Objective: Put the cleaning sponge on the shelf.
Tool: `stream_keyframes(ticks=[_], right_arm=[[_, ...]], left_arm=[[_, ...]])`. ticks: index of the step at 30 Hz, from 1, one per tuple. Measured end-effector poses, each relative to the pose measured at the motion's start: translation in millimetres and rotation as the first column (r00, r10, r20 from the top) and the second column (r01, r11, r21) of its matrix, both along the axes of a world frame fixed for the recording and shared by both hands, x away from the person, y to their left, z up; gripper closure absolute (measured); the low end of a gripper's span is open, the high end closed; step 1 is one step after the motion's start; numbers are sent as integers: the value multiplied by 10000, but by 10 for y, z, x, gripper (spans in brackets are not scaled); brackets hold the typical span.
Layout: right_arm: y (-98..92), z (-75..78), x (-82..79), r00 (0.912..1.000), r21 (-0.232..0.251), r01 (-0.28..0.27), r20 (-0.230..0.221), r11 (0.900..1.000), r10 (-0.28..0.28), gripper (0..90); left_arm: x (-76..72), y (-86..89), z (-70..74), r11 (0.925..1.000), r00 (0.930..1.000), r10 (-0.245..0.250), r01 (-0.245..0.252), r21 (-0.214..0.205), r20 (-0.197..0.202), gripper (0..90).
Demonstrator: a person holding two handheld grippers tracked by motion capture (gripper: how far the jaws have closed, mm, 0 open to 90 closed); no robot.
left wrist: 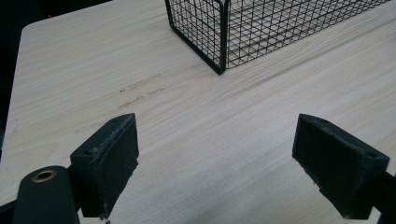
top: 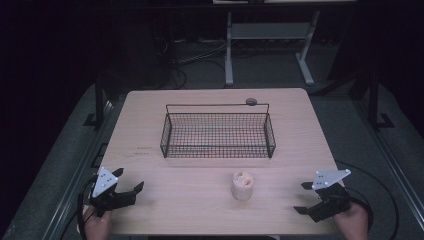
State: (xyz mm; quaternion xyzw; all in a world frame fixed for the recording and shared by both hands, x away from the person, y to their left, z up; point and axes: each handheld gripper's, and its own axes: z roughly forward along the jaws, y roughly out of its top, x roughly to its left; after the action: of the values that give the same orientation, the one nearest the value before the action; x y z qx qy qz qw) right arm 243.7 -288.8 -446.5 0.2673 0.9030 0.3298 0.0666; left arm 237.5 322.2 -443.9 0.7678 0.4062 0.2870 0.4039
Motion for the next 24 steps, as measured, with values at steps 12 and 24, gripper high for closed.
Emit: stream_keyframes(ticks=[12, 24], right_arm=[[39, -4, 6, 9999, -77, -160, -62, 9998, 160, 155], [143, 47, 40, 9989, -223, -442, -139, 9988, 439, 155]], left_arm=[[-4, -9, 4, 10000, 10000, 2, -2, -20, -1, 137], [-11, -6, 5, 10000, 10000, 31, -31, -28, 11, 137]])
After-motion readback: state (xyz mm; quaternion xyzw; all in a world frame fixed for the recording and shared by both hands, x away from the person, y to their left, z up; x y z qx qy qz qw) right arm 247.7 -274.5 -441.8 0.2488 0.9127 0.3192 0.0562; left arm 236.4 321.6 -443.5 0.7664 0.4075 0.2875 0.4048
